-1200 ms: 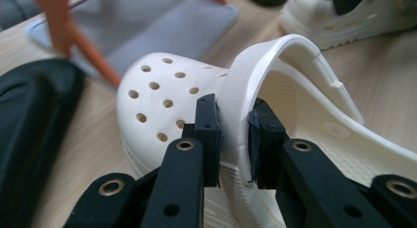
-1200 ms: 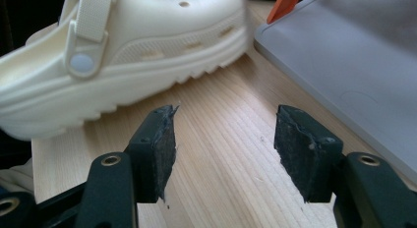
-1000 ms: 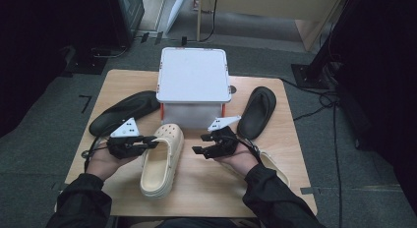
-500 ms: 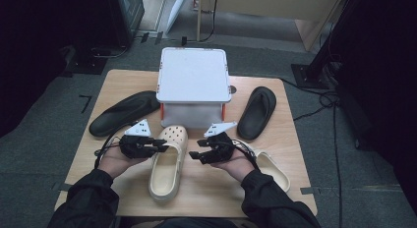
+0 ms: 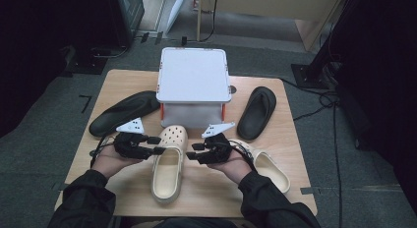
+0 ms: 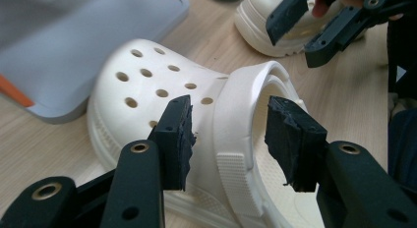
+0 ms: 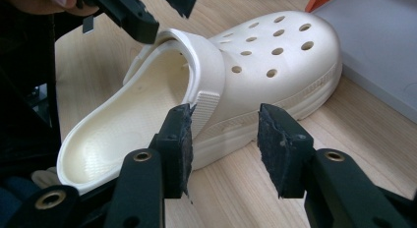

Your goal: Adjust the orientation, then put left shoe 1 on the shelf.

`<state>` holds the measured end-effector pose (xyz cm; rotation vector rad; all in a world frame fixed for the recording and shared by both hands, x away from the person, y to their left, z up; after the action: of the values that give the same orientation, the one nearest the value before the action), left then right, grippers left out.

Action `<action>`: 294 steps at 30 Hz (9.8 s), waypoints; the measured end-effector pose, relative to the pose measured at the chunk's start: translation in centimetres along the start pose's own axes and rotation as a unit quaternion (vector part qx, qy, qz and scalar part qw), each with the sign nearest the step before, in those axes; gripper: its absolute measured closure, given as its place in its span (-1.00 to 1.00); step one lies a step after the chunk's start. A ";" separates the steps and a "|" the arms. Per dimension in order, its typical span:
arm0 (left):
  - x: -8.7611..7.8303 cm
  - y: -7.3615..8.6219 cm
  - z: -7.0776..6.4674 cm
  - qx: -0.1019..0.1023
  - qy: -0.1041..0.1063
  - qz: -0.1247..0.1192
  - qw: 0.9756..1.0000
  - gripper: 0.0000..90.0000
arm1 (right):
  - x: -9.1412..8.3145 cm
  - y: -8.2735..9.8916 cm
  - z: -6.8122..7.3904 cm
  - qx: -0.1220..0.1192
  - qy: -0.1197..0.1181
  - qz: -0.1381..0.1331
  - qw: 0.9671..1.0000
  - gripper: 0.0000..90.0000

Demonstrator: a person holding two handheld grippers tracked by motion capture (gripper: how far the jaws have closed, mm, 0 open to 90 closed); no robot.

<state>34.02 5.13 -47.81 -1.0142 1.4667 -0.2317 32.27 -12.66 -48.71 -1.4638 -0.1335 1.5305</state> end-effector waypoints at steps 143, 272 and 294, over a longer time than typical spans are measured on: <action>-2.2 -11.0 10.0 -0.016 -0.048 -0.060 0.997 1.00 | -2.1 -2.9 -3.3 0.042 0.113 -0.099 0.988 0.07; -2.2 -10.8 10.0 -0.029 -0.033 -0.071 0.997 0.99 | 4.4 0.1 -1.3 0.027 0.133 -0.053 0.989 -0.10; -2.2 -10.8 10.1 -0.034 -0.029 -0.074 0.996 0.99 | 6.3 -1.0 -4.6 0.032 0.166 -0.037 0.985 -0.34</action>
<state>47.31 4.51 -41.01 -1.1765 1.3556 -0.2584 37.83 -10.24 -53.67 -1.6213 0.0602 1.2017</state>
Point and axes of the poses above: each handheld gripper's, and its own axes: x roughly forward along the jaws, y roughly out of its underside, z roughly to its left, the point moved 8 cm from there along x, roughly forward along the jaws, and after that the axes turned 7 degrees about z, right-handed, at the moved point
